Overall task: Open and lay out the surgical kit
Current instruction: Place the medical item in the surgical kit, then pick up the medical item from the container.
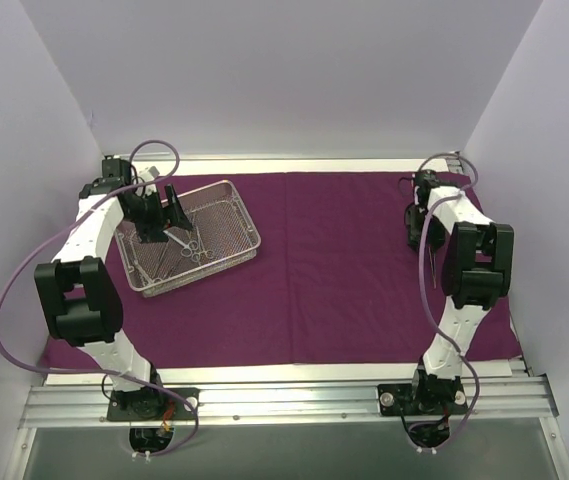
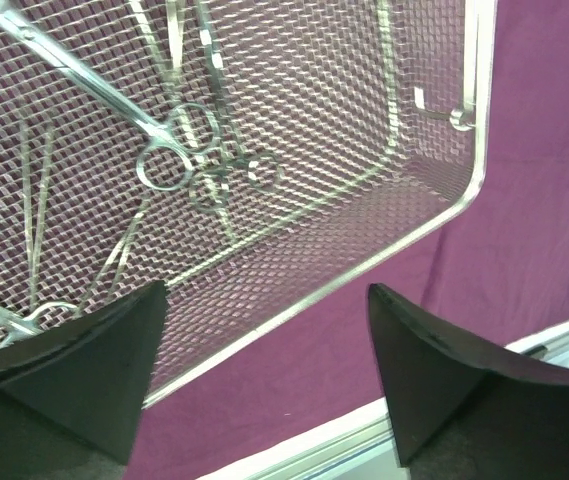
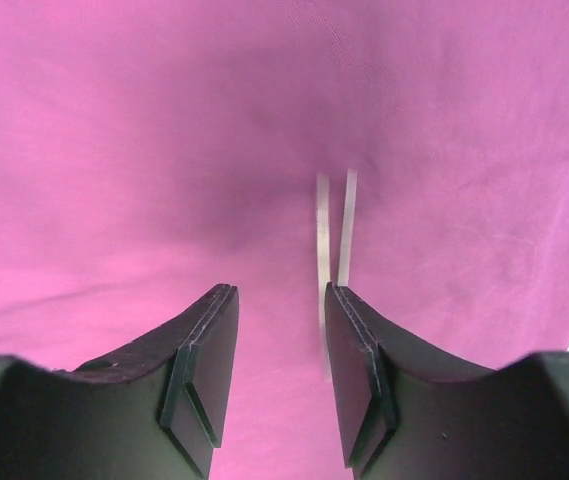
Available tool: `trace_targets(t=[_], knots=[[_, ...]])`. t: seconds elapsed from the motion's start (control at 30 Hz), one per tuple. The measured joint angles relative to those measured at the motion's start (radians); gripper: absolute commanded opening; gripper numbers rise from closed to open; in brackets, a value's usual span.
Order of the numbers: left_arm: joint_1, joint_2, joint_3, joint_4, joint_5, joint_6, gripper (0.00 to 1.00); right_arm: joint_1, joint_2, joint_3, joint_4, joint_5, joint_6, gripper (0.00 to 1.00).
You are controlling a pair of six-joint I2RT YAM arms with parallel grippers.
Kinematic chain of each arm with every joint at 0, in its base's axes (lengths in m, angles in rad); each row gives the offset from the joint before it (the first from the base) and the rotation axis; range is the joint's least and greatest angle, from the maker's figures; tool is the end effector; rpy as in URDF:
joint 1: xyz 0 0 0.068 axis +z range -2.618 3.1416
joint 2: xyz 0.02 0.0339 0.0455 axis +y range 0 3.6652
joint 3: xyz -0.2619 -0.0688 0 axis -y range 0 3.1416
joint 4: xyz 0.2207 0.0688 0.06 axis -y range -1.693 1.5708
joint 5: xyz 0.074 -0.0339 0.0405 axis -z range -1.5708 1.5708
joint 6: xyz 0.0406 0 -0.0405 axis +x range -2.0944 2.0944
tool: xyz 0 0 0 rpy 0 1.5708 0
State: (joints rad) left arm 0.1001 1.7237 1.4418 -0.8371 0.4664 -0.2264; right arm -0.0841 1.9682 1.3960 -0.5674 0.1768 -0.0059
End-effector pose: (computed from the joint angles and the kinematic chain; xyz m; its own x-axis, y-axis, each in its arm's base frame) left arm 0.3368 0.0155 0.2694 -0.8961 -0.2915 -0.3346 -0.0976 0.8650 -0.4922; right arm 0.3851 -0.0396 0.1824 -0.9062 0.0706 -0.4170 0.1506 0.9752 -0.1622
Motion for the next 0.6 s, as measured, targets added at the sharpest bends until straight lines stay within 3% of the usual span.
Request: trace_targets(t=[0.17, 0.3, 0.6], knots=[[-0.013, 0.082, 0.062, -0.031, -0.091, -0.03, 0.69, 0.099, -0.003, 0.201, -0.065, -0.019, 0.119, 0.41], [-0.044, 0.153, 0.129, -0.071, -0.215, -0.059, 0.68, 0.212, -0.031, 0.302, -0.063, -0.089, 0.181, 0.41], [-0.106, 0.223, 0.291, -0.129, -0.441, -0.118, 0.68, 0.436, -0.063, 0.282, -0.061, -0.219, 0.233, 0.41]])
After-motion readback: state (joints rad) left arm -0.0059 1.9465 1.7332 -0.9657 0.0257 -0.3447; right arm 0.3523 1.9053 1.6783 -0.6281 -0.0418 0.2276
